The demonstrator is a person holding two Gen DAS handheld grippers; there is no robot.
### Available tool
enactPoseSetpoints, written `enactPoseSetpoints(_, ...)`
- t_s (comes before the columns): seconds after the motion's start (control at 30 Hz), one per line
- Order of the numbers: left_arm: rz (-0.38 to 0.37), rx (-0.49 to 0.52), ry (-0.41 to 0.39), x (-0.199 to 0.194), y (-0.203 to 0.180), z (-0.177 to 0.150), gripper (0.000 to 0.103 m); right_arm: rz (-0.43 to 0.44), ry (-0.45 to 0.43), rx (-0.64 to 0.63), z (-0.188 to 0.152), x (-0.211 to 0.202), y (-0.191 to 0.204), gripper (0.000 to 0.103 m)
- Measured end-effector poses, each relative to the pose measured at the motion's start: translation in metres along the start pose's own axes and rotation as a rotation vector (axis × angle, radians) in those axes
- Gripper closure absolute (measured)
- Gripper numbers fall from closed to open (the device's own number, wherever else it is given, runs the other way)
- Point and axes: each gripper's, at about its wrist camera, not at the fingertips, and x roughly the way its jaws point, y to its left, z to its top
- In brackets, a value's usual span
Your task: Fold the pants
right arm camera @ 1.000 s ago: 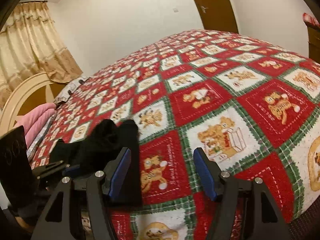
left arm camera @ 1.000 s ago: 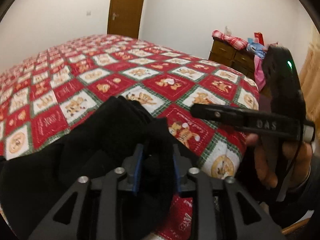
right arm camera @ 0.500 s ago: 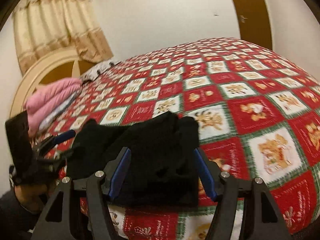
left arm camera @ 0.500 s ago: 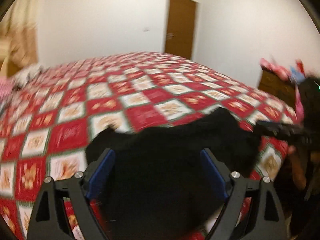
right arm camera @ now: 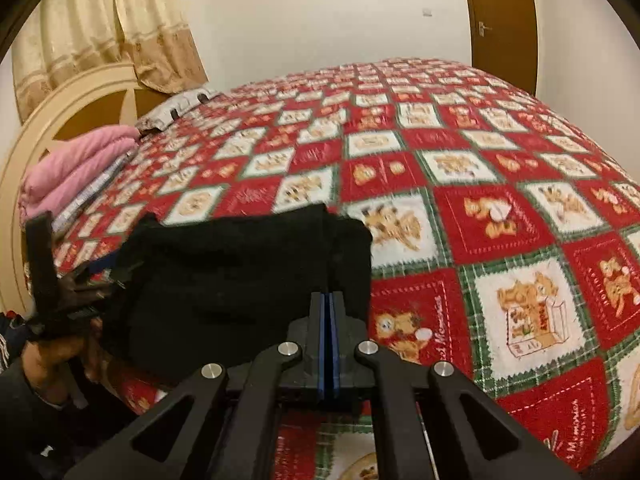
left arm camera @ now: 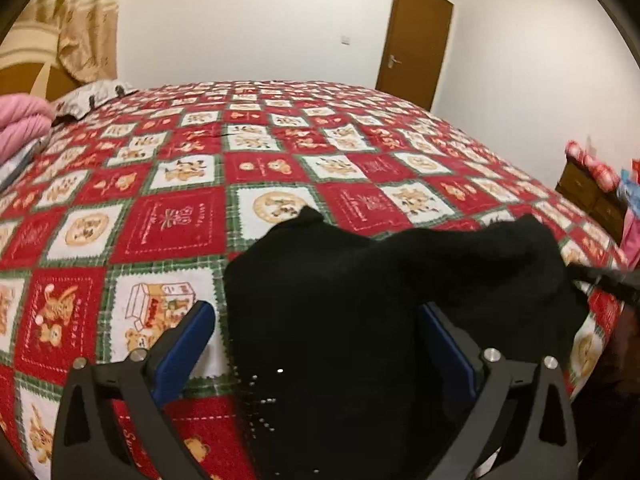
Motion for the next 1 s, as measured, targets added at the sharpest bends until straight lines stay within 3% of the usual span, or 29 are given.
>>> enactPoseSetpoints(0.13,0.021,0.023,-0.006,-0.002,-0.004,0.001,0.0,0.019,-0.016,0.029,0.003,-0.004,0.0,0.099)
enactPoseSetpoints(0.2,0.019,0.026,-0.008,-0.003,-0.004,0.004,0.0,-0.029,-0.058,0.022,0.008,-0.01,0.001,0.088)
enactPoseSetpoints(0.27,0.035,0.039,-0.018,-0.005,-0.005,0.006,0.0,-0.01,-0.078,0.025,0.014,-0.013,0.003,0.041)
enactPoseSetpoints(0.3,0.04,0.044,-0.021,-0.005,-0.005,0.007,0.0,0.012,-0.082,0.034,0.017,-0.013,0.003,0.037)
enactPoseSetpoints(0.43,0.053,0.044,-0.004,-0.001,-0.003,0.01,0.0,0.072,-0.039,0.026,0.031,0.009,0.009,0.037)
enactPoseSetpoints(0.5,0.055,0.044,0.005,0.002,-0.003,0.009,0.0,0.082,0.001,0.043,0.032,0.025,0.009,0.053)
enactPoseSetpoints(0.53,0.059,0.046,0.01,0.003,-0.003,0.009,0.0,0.064,0.026,0.052,0.031,0.034,0.008,0.081)
enactPoseSetpoints(0.57,0.063,0.047,0.017,0.004,-0.003,0.009,0.0,0.068,0.033,0.063,0.03,0.036,0.005,0.085)
enactPoseSetpoints(0.73,0.051,0.049,0.027,0.006,-0.003,0.01,0.0,0.1,-0.01,0.078,0.023,0.021,-0.002,0.089)
enactPoseSetpoints(1.0,0.042,0.066,0.045,0.012,-0.009,0.01,0.0,0.027,0.011,0.103,0.019,0.035,-0.018,0.089)
